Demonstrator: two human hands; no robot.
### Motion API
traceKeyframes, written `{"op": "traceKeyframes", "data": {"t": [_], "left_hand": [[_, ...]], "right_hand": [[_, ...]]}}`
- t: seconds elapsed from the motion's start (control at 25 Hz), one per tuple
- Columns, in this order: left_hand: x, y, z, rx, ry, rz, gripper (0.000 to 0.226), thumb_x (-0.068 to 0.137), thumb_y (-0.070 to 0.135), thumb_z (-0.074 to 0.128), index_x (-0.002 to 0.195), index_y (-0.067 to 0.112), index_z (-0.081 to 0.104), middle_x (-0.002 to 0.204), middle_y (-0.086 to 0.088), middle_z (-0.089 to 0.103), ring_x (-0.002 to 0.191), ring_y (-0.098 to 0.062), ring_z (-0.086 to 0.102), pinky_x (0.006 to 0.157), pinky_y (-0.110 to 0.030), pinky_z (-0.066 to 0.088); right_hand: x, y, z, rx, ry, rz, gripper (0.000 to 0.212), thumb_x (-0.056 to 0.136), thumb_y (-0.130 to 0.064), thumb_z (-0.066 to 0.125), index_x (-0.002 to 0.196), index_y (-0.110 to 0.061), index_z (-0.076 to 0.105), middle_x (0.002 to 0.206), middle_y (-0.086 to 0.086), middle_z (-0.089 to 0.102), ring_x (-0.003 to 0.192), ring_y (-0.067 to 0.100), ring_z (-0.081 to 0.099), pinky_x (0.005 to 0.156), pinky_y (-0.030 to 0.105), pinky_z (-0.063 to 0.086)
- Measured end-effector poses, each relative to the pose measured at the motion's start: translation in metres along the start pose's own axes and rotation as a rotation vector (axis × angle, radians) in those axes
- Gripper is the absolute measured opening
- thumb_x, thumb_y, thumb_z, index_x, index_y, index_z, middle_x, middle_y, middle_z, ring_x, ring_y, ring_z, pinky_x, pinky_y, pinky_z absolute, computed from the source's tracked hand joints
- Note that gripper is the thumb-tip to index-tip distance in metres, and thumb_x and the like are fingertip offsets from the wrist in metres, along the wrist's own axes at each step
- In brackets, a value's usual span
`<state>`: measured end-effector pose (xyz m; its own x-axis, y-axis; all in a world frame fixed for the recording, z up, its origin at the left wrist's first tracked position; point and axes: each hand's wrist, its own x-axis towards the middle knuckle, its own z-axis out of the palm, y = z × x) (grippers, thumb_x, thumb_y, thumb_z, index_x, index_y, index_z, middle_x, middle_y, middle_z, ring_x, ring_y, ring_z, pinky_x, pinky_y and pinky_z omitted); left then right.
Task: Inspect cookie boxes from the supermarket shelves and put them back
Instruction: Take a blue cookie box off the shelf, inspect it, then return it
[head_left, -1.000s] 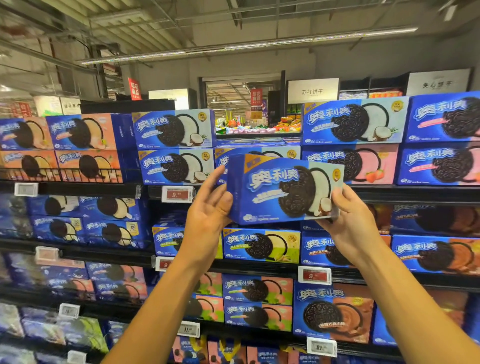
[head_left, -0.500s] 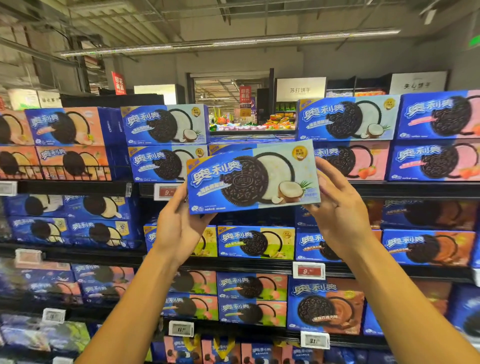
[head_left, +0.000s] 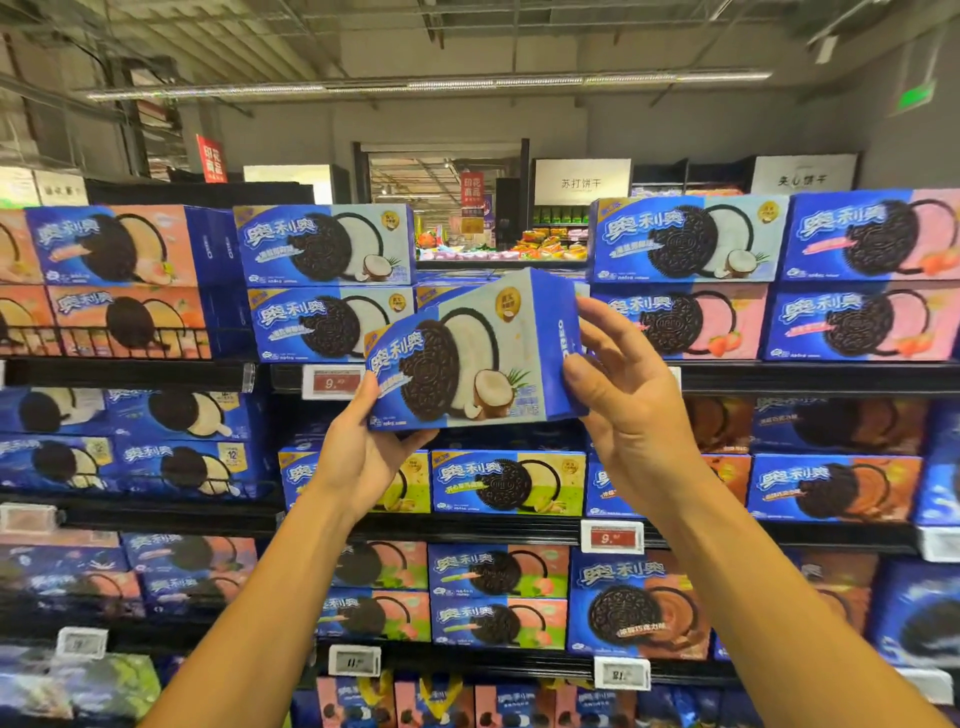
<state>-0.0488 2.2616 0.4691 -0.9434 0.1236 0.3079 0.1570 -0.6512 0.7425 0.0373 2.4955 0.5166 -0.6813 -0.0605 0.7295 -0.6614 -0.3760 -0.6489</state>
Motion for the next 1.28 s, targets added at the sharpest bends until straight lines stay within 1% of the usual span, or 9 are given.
{"op": "traceKeyframes", "data": {"t": [0.16,0.36,0.48,0.64,0.76,0.84,1.0,1.12,1.28], "left_hand": [[-0.010,0.013,-0.001,0.050,-0.078,0.180,0.048,0.093,0.036,0.049,0.140,0.026,0.047,0.135,-0.002,0.063,0.119,-0.022,0.063,0.092,-0.045,0.057],[-0.025,0.020,0.006,0.229,0.036,0.321,0.058,0.089,0.030,0.057,0.144,0.020,0.042,0.129,0.001,0.066,0.111,-0.019,0.066,0.084,-0.037,0.060],[-0.033,0.022,0.010,0.286,0.054,0.373,0.063,0.089,0.025,0.058,0.148,0.019,0.037,0.138,-0.002,0.060,0.120,-0.021,0.062,0.093,-0.040,0.057],[-0.042,0.025,0.007,0.465,-0.025,0.471,0.054,0.087,0.021,0.061,0.135,0.037,0.041,0.127,0.020,0.064,0.126,-0.010,0.056,0.102,-0.035,0.050],[-0.044,0.029,0.005,0.643,-0.048,0.552,0.058,0.089,0.013,0.067,0.133,0.038,0.039,0.135,0.017,0.055,0.128,-0.006,0.052,0.102,-0.029,0.048],[-0.046,0.030,0.005,0.685,-0.064,0.585,0.061,0.089,0.000,0.062,0.134,0.035,0.039,0.133,0.012,0.055,0.123,-0.006,0.056,0.097,-0.025,0.050],[-0.045,0.033,0.008,0.723,-0.068,0.589,0.070,0.089,-0.017,0.055,0.136,0.032,0.039,0.132,0.011,0.056,0.120,-0.004,0.058,0.095,-0.026,0.052],[-0.048,0.039,0.010,0.695,-0.081,0.573,0.066,0.089,-0.007,0.062,0.137,0.033,0.039,0.133,0.007,0.059,0.121,-0.010,0.059,0.099,-0.032,0.052],[-0.054,0.051,0.017,0.570,-0.075,0.465,0.054,0.082,0.029,0.072,0.128,0.041,0.048,0.111,0.003,0.075,0.104,-0.018,0.071,0.080,-0.030,0.059]], "right_hand": [[0.001,0.004,-0.016,-0.131,0.143,-0.013,0.035,0.082,-0.029,0.069,0.117,-0.027,0.067,0.114,0.001,0.073,0.102,0.017,0.070,0.076,0.030,0.059],[-0.001,0.025,-0.026,-0.216,0.282,0.105,0.021,0.099,-0.025,0.055,0.115,-0.027,0.068,0.101,-0.004,0.077,0.090,0.012,0.072,0.076,0.032,0.059],[0.000,0.031,-0.029,-0.184,0.279,0.185,0.030,0.101,-0.027,0.053,0.126,-0.020,0.067,0.115,0.003,0.075,0.105,0.020,0.071,0.091,0.040,0.055],[-0.006,0.036,-0.029,-0.153,0.306,0.151,0.056,0.081,-0.024,0.069,0.135,-0.011,0.060,0.128,0.011,0.069,0.121,0.029,0.064,0.101,0.046,0.052],[-0.011,0.034,-0.034,-0.214,0.292,0.062,0.043,0.087,-0.010,0.067,0.128,-0.018,0.061,0.119,-0.001,0.073,0.118,0.020,0.065,0.099,0.038,0.055],[-0.012,0.030,-0.035,-0.239,0.261,0.017,0.044,0.084,-0.015,0.068,0.125,-0.025,0.058,0.117,-0.009,0.073,0.116,0.011,0.066,0.094,0.029,0.056],[-0.014,0.026,-0.036,-0.238,0.241,-0.005,0.060,0.081,-0.014,0.070,0.137,-0.016,0.050,0.130,-0.002,0.066,0.124,0.013,0.061,0.095,0.026,0.054],[-0.015,0.023,-0.035,-0.255,0.247,-0.007,0.055,0.081,-0.017,0.069,0.134,-0.018,0.054,0.126,-0.003,0.069,0.119,0.012,0.064,0.092,0.024,0.055],[-0.012,0.015,-0.029,-0.195,0.270,0.058,0.045,0.079,-0.027,0.070,0.123,-0.019,0.065,0.110,0.000,0.076,0.098,0.014,0.073,0.078,0.024,0.059]]}}
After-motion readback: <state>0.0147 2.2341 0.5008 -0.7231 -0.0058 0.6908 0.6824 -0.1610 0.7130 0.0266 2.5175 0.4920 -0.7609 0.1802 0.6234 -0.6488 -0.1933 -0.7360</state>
